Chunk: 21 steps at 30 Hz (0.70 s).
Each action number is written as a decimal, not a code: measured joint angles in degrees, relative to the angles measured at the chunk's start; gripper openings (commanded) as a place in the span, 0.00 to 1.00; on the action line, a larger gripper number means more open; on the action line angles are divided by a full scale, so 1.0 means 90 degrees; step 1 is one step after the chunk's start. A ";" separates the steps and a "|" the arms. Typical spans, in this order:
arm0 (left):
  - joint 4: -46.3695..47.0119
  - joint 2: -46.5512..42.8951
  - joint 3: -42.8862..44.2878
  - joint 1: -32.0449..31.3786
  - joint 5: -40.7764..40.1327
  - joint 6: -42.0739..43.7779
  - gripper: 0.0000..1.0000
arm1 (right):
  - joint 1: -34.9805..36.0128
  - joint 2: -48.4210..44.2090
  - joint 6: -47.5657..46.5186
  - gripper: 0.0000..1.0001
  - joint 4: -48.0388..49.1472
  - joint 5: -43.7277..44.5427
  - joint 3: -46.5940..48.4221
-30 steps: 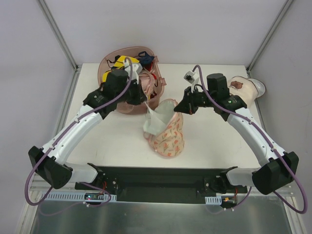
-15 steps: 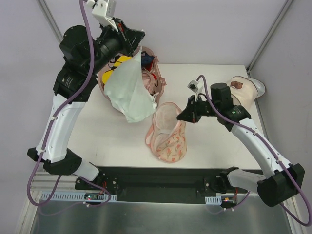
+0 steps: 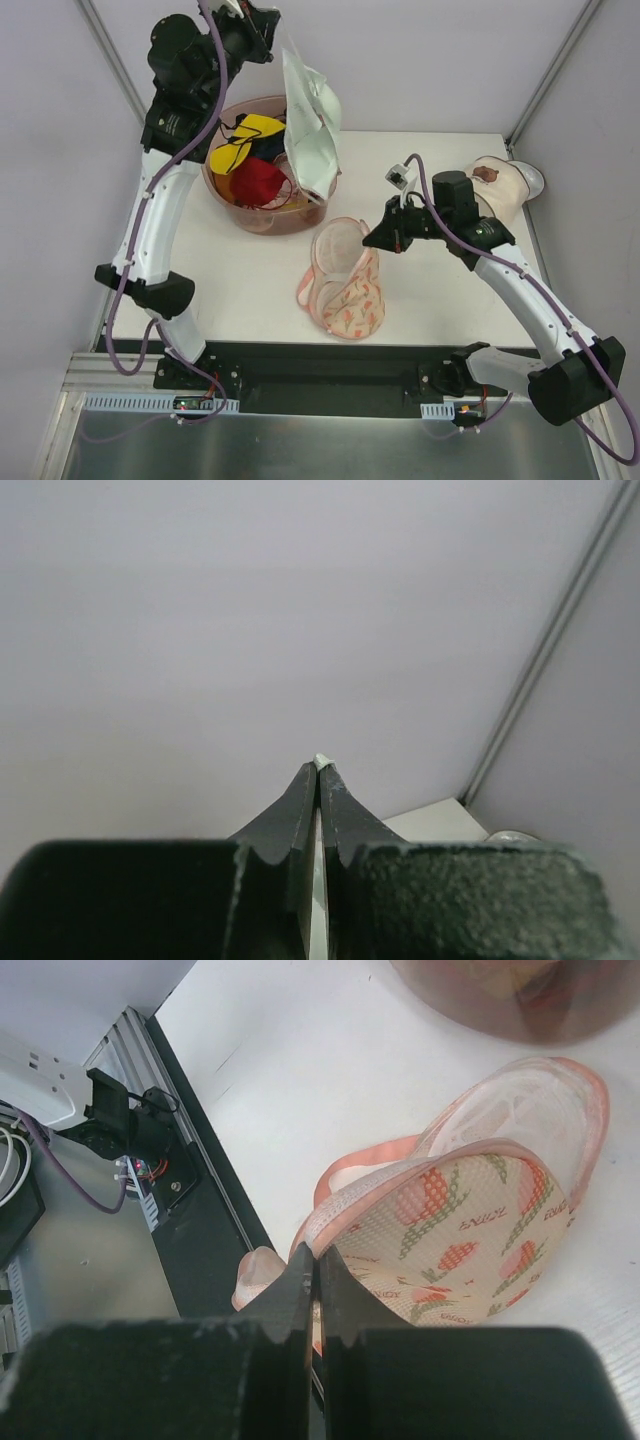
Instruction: Unzip the laundry bag and remove the bra
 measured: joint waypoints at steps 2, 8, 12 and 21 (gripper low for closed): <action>0.0141 0.0267 0.0005 0.0219 0.0044 -0.0056 0.00 | 0.0000 0.0000 0.0010 0.01 0.0019 0.0000 -0.0002; 0.0253 0.1226 0.0010 0.0908 0.0087 -0.0396 0.00 | 0.0000 0.0000 0.0019 0.01 0.0041 0.0005 -0.0024; 0.0255 0.1600 -0.0240 0.1290 0.0095 -0.0665 0.00 | -0.0005 0.0007 0.0019 0.01 0.0041 0.0007 -0.0024; 0.0724 0.1761 -0.2084 0.1600 -0.0017 -0.1047 0.00 | -0.0010 0.0406 0.0007 0.01 0.0070 0.0134 -0.0024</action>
